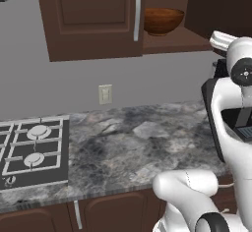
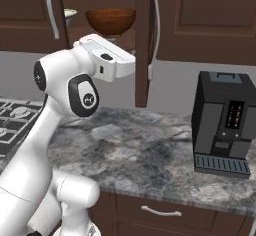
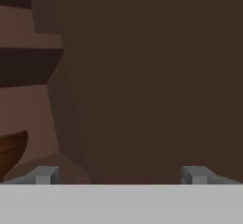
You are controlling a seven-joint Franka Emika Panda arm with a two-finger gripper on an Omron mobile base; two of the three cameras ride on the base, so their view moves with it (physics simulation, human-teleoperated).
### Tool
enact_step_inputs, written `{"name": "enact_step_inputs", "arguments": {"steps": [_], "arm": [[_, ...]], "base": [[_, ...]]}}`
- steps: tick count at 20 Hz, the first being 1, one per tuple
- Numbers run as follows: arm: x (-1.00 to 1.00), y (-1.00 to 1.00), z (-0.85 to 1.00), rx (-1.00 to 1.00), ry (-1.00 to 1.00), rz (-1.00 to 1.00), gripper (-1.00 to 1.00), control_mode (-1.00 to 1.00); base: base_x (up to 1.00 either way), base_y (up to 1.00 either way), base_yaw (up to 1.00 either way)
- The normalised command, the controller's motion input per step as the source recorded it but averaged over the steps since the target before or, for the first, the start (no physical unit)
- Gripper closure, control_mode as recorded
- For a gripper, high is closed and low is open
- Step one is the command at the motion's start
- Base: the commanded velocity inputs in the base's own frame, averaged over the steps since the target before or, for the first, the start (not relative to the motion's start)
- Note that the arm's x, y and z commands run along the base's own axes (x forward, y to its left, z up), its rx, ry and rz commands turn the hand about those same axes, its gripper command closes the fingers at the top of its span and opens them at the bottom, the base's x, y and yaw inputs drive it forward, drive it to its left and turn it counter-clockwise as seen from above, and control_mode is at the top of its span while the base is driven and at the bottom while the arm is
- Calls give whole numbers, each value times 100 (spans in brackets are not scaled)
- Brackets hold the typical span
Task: Move the bowls from the cabinet to the plates on the dining table.
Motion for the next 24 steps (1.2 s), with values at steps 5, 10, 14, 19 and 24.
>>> {"name": "enact_step_inputs", "arguments": {"steps": [5,10,14,19,24], "arm": [[41,-43,-1,0,0,4,-100,-100],[-12,-2,-8,-1,-2,2,-100,-100],[-33,57,-3,-3,-2,2,-100,-100],[-23,43,16,-9,0,10,-100,-100],[-22,27,22,-12,2,17,-100,-100]], "base": [[0,0,0],[0,0,0],[0,0,0],[0,0,0],[0,0,0]]}}
